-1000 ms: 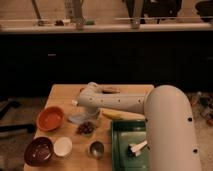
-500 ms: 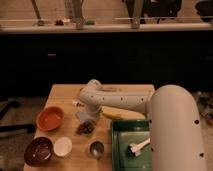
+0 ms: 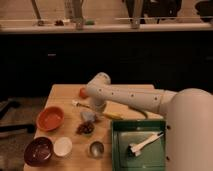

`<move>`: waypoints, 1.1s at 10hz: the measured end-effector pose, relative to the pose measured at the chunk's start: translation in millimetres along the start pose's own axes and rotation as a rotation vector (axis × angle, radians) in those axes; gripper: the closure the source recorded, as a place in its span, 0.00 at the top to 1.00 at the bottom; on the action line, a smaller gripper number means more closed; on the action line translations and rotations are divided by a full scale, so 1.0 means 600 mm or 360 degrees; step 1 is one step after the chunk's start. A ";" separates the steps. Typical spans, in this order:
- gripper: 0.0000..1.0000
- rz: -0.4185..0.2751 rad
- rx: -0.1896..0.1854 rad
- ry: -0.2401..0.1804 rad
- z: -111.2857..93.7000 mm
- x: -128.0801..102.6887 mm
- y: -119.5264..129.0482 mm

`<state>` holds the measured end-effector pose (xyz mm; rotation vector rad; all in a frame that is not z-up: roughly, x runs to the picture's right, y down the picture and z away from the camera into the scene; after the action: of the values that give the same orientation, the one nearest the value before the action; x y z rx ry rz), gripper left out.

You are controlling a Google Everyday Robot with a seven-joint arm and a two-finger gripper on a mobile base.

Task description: Place towel in metal cup

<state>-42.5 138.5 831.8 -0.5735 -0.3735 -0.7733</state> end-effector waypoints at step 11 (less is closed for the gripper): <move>0.00 -0.0049 0.0195 -0.0065 -0.073 -0.008 -0.010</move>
<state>-45.4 111.0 796.9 -0.4699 -0.4653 -0.7637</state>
